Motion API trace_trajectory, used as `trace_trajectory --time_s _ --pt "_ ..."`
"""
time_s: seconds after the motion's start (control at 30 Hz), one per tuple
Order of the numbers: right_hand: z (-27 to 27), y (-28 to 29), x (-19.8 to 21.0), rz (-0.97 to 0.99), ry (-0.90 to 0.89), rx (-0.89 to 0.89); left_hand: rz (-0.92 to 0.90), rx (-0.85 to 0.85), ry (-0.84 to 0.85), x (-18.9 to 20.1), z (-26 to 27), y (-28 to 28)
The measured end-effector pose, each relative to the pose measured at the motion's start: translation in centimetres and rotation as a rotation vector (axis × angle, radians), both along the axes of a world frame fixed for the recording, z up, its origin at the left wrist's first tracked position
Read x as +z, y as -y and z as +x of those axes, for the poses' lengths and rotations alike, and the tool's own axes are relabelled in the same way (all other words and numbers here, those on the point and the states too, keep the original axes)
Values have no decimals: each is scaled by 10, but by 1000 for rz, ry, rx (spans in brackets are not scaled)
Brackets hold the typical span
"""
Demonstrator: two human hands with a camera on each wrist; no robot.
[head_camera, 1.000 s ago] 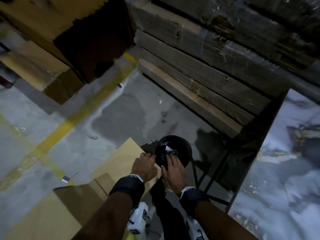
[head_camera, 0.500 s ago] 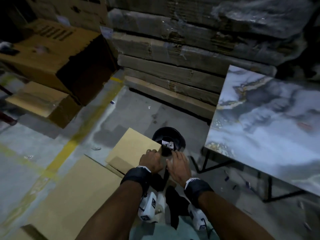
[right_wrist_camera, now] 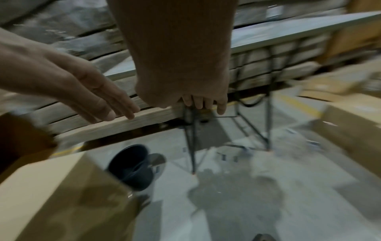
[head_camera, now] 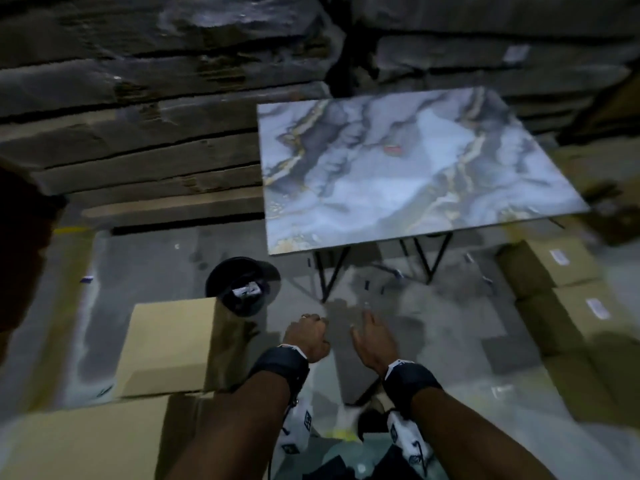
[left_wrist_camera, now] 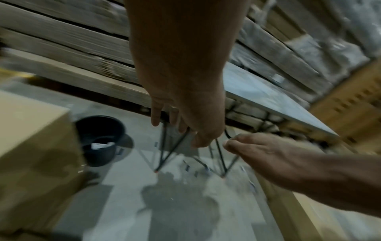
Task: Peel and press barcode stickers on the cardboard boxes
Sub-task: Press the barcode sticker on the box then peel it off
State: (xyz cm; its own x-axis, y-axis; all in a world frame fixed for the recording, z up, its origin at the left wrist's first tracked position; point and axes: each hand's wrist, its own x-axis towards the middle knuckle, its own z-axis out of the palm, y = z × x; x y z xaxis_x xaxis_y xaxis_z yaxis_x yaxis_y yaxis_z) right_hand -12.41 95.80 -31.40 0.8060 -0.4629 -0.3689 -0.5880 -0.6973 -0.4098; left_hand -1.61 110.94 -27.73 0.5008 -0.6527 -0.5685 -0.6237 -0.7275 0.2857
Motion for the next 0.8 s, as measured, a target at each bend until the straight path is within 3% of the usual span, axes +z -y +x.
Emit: trace_trajectory --time_s 0.13,0.3,0.6,0.8 --pt "-47 55 1 -59 -24 -150 -50 -115 -31 4 -31 72" --pt "-106 133 7 13 -45 -361 -88 -269 -35 15 -70 175" --pt "-207 281 22 -49 -37 -594 -98 -541 -38 13 -139 360" --pt "-278 347 37 -62 -55 -777 -106 -711 -41 32 -201 455"
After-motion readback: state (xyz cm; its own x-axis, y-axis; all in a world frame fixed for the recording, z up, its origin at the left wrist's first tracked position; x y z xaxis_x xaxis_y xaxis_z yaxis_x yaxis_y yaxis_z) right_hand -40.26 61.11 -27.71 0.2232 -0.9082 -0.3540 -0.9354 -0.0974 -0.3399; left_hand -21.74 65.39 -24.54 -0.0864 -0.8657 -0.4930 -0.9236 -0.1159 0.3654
